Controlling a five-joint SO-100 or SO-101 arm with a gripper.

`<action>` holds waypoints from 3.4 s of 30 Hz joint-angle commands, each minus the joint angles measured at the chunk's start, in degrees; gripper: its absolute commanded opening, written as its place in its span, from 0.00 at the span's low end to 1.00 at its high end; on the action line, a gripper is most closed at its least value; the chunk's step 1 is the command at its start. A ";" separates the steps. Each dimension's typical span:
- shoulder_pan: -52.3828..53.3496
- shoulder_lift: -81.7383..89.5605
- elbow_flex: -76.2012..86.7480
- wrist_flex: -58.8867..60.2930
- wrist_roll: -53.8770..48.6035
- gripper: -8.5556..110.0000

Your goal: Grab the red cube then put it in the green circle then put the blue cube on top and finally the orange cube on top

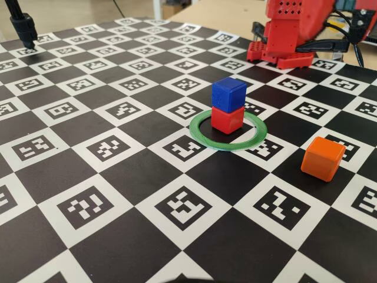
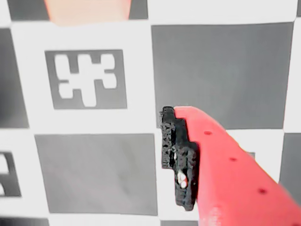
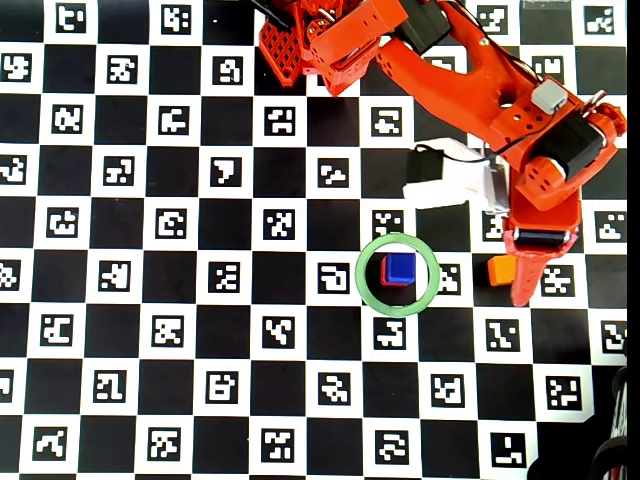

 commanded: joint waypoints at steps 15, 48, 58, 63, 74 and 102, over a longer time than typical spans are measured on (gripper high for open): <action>-0.88 -1.93 5.36 -12.30 -1.67 0.48; 0.53 -0.09 25.14 -30.06 -4.39 0.48; 0.09 -2.11 25.58 -31.90 -3.87 0.48; 0.09 -2.72 26.37 -33.05 -3.87 0.48; 0.70 -3.87 28.39 -34.98 -3.78 0.47; 1.67 -4.31 28.30 -35.95 -7.12 0.46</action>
